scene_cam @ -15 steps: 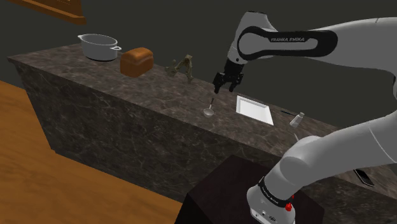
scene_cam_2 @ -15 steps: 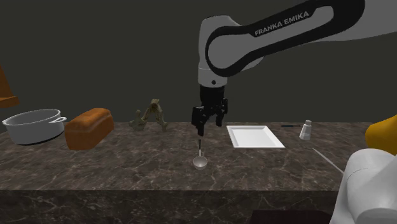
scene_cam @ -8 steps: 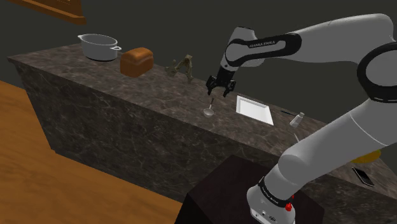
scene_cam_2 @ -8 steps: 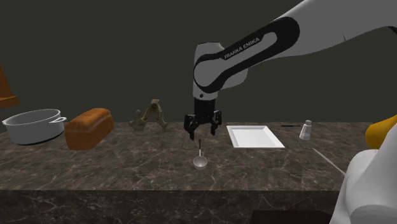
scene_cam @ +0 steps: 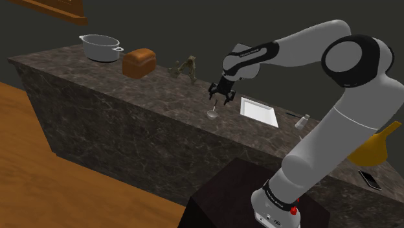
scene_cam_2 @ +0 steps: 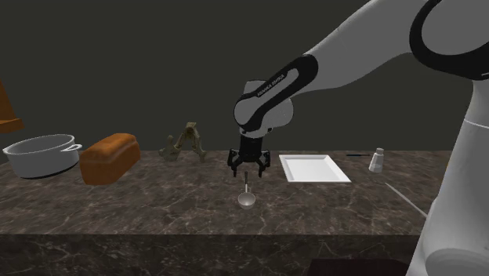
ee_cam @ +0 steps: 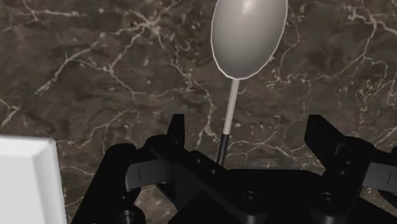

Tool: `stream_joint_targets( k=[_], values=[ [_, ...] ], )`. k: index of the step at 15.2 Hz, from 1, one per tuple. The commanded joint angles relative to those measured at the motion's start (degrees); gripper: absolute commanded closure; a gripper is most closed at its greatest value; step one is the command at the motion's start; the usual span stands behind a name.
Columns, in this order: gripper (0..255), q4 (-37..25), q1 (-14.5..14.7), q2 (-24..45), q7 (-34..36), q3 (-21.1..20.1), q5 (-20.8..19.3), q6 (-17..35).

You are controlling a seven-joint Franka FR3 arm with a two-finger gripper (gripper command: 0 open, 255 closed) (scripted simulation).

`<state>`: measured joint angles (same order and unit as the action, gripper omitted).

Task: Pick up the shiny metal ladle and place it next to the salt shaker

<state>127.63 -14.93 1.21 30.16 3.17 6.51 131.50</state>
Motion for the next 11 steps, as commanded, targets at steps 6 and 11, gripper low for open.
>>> stream_joint_targets(
  k=[6,11],
  values=[
    [0,-1.54,-1.02,6.97,2.54,0.84,3.20,5.44],
    [0,-1.07,-0.94,8.96,2.14,0.61,3.79,7.89]
  ],
)
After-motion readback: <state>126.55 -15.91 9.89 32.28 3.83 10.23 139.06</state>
